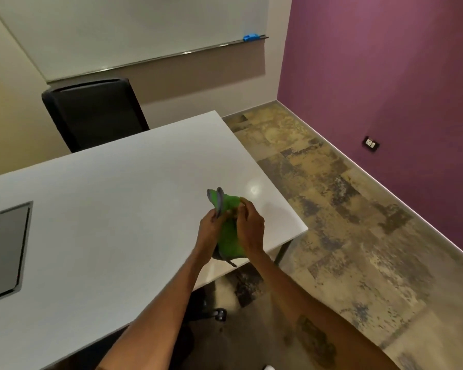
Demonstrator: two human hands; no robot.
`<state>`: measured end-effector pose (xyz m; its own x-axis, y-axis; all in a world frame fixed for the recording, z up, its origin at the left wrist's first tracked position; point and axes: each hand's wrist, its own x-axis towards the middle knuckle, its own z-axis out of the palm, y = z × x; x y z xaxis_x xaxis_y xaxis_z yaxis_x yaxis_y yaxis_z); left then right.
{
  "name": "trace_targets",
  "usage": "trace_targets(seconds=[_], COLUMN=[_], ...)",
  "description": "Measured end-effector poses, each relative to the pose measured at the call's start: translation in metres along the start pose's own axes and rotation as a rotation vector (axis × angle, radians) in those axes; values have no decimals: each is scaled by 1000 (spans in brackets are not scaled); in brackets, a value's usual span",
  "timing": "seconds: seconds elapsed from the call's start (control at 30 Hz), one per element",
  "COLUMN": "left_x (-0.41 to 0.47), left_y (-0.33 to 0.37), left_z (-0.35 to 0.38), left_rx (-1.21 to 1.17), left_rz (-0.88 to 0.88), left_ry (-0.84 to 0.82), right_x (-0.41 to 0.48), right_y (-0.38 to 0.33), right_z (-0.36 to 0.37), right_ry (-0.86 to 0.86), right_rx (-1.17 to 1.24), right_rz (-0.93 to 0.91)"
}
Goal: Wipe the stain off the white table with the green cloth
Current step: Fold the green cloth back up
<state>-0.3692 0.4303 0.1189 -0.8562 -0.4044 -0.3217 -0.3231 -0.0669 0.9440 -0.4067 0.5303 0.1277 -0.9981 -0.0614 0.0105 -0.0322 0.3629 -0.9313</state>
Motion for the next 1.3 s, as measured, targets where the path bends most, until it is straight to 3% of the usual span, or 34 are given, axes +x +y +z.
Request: trace_targets(seconds=[0.17, 0.23, 0.37, 0.67, 0.83, 1.3], left_x=[-2, -4, -9, -17, -23, -61], left_y=[8, 11, 13, 4, -11, -79], left_z=[-12, -20, -40, -103, -162, -352], left_rx=[-121, -185, -291, -384, -263, 25], left_rz=[-38, -45, -48, -174, -268, -308], left_ry=[73, 88, 103, 120, 189, 416], right_x=[17, 22, 22, 11, -4, -98], right_y=[4, 8, 0, -12, -24, -56], right_z=[-4, -1, 9, 56, 102, 276], right_ry=[57, -77, -338, -410, -407, -588], right_rx=[-46, -49, 175, 399, 392, 255], right_rz=[134, 237, 411, 410, 398, 423])
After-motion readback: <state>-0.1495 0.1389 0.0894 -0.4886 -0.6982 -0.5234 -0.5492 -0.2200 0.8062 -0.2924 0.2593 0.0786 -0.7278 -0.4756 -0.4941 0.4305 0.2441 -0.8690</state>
